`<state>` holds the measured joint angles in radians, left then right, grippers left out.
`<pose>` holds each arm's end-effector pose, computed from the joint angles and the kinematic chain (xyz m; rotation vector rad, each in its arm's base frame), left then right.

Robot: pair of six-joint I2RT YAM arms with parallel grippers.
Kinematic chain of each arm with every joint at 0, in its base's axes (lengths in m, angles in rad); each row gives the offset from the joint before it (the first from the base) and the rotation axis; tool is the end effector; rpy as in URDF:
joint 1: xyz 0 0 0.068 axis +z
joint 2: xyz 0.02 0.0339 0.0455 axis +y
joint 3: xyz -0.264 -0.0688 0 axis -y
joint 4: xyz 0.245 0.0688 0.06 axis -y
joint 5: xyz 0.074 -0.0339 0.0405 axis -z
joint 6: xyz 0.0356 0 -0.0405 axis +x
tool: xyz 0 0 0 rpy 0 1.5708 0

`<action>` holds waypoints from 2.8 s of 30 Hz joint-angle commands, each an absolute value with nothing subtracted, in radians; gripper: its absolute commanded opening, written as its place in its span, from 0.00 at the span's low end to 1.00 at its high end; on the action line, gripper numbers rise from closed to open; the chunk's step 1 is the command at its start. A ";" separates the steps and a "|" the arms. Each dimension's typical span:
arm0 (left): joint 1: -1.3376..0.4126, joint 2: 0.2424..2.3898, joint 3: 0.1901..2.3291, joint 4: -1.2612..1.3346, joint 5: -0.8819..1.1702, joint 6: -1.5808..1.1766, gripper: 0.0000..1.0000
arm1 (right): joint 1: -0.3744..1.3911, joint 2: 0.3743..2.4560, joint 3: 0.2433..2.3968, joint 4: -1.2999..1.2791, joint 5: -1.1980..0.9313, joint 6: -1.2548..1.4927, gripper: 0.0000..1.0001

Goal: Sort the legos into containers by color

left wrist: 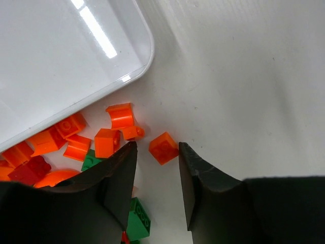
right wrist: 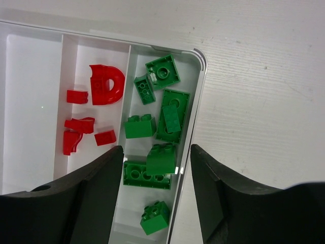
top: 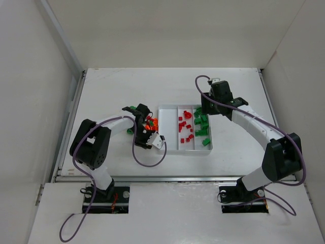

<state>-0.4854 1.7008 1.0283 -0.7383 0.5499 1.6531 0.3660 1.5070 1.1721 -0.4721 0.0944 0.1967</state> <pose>0.2566 -0.1564 0.1666 2.3637 1.2274 -0.5090 0.3093 0.1150 0.2741 -0.1561 2.3737 0.1573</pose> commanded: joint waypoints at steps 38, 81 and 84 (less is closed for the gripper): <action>-0.508 1.718 1.316 -0.649 0.827 1.301 0.16 | 0.360 1.493 1.212 -0.463 0.118 0.173 0.61; -0.471 1.629 0.985 -0.517 0.638 1.488 0.36 | 0.351 1.473 1.221 -0.474 0.107 0.183 0.61; -0.482 1.675 1.015 -0.528 0.638 1.488 0.36 | 0.351 1.473 1.221 -0.474 0.107 0.192 0.61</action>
<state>-0.4709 1.6436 0.9794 -0.5053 0.6186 1.4586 0.3592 1.5074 1.2190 -0.4870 0.1047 0.1799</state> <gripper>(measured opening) 0.367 0.610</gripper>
